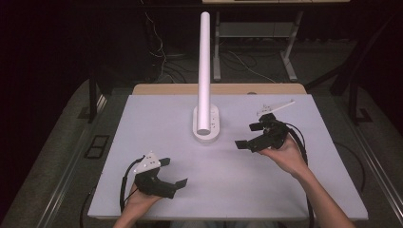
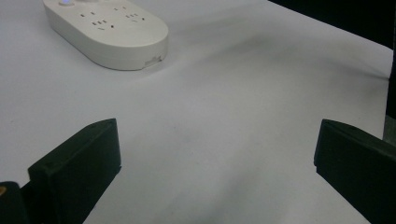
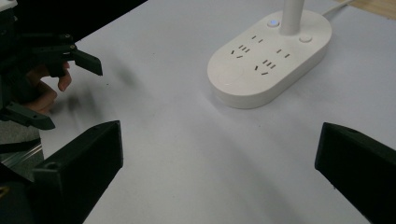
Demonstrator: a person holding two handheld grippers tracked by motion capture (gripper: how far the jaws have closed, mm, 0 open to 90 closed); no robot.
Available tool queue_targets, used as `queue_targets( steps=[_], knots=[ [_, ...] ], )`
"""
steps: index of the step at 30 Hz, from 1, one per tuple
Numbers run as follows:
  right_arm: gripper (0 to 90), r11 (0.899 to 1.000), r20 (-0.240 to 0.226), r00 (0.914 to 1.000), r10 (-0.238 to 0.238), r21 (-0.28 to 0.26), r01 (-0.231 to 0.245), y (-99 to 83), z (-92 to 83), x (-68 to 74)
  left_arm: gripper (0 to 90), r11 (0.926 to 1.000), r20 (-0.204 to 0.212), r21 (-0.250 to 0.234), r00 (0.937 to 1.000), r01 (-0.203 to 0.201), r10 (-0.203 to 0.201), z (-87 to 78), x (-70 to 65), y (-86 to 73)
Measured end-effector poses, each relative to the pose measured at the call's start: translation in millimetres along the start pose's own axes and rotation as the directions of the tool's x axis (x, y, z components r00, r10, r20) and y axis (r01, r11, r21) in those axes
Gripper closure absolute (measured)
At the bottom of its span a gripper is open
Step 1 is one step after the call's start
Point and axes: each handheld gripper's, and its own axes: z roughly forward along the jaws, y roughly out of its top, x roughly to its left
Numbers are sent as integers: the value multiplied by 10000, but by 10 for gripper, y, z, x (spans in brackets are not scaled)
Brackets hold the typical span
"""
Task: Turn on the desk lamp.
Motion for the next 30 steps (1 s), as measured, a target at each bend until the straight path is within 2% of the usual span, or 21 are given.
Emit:
queue_targets(
  steps=[5,15,21,30],
  knots=[
    [8,9998,-14,9999,-165,62,165,87,76,2,0,10000,1,18,10000,-7,7,3,-3,-1],
    [8,9999,-107,9999,-122,3,122,231,160,-47,0,10000,47,59,10000,-25,25,7,3,-2],
    [8,9997,1,9998,-218,135,218,314,230,-118,0,10000,46,75,10000,-48,48,4,5,-2],
    [8,9999,33,10000,-1,144,0,414,346,-309,0,10000,73,12,10000,-35,35,3,4,-2]
  ],
)
